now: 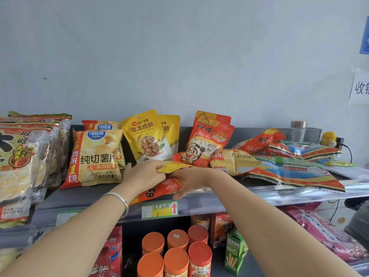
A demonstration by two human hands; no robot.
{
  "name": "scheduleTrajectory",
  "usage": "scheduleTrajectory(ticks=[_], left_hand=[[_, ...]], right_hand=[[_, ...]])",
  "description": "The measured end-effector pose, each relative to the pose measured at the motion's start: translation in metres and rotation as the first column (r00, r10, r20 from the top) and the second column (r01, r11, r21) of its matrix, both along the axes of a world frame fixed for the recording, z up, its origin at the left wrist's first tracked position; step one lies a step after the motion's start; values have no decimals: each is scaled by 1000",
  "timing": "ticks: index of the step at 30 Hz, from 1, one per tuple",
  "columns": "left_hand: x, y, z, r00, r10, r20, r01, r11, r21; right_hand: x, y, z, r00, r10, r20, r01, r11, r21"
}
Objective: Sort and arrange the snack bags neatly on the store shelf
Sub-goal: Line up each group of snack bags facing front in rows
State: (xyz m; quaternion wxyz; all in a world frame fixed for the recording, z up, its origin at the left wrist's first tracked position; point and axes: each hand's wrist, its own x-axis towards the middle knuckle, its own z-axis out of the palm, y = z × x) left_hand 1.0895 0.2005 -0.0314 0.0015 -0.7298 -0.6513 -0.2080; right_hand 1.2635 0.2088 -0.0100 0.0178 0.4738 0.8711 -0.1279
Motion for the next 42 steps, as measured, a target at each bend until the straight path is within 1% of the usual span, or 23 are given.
scheduleTrajectory(ticks=[1,2,5,7,10,13,16,18,23,26,29,32,33,34,36,37,38,40,42], left_hand=[[6,0,2,999,-33,10,33,999,-18],[13,1,4,996,-70,47,71,997,-27],[34,4,12,965,-164,203,169,986,-9],[50,4,17,944,-209,253,213,977,13],[68,4,21,944,-209,256,212,977,15],[81,7,24,951,-188,245,190,982,16],[89,16,30,952,-185,244,185,982,22],[93,27,35,953,-179,244,179,984,23],[103,69,52,922,-196,335,197,980,33],[109,97,63,889,-219,403,216,975,52],[116,126,74,873,-238,425,222,971,87],[118,158,81,877,-212,432,202,977,71],[118,167,84,874,-204,440,195,979,64],[118,179,85,869,-194,455,195,980,45],[119,197,86,853,-174,491,194,981,12],[119,204,85,842,-155,516,188,982,-12],[120,212,83,821,-129,557,187,981,-47],[120,227,77,759,-85,645,203,973,-112],[120,239,69,693,-41,720,219,963,-156]], right_hand=[[4,1,4,1000,-1,-29,0,998,-57],[9,0,7,999,-4,-53,1,998,-68],[24,-4,17,988,-7,-156,7,1000,2],[36,-5,23,972,-11,-235,33,996,87],[54,-7,29,950,-16,-311,76,980,182],[69,-1,33,935,-29,-354,115,967,226],[82,13,40,907,-76,-414,215,929,302],[90,25,46,865,-132,-484,312,896,315],[107,59,62,708,-319,-630,521,838,161],[112,83,72,564,-446,-695,641,767,27],[118,121,78,476,-536,-697,713,699,-51],[122,164,80,330,-573,-750,756,637,-154],[125,175,80,276,-581,-765,757,622,-199],[128,186,78,202,-570,-797,729,631,-267],[132,202,75,58,-563,-825,633,659,-405],[133,209,74,2,-576,-818,590,661,-464],[133,216,72,-40,-600,-799,561,648,-515],[135,229,67,-91,-665,-742,521,603,-604],[135,238,64,-102,-721,-686,483,567,-668]])
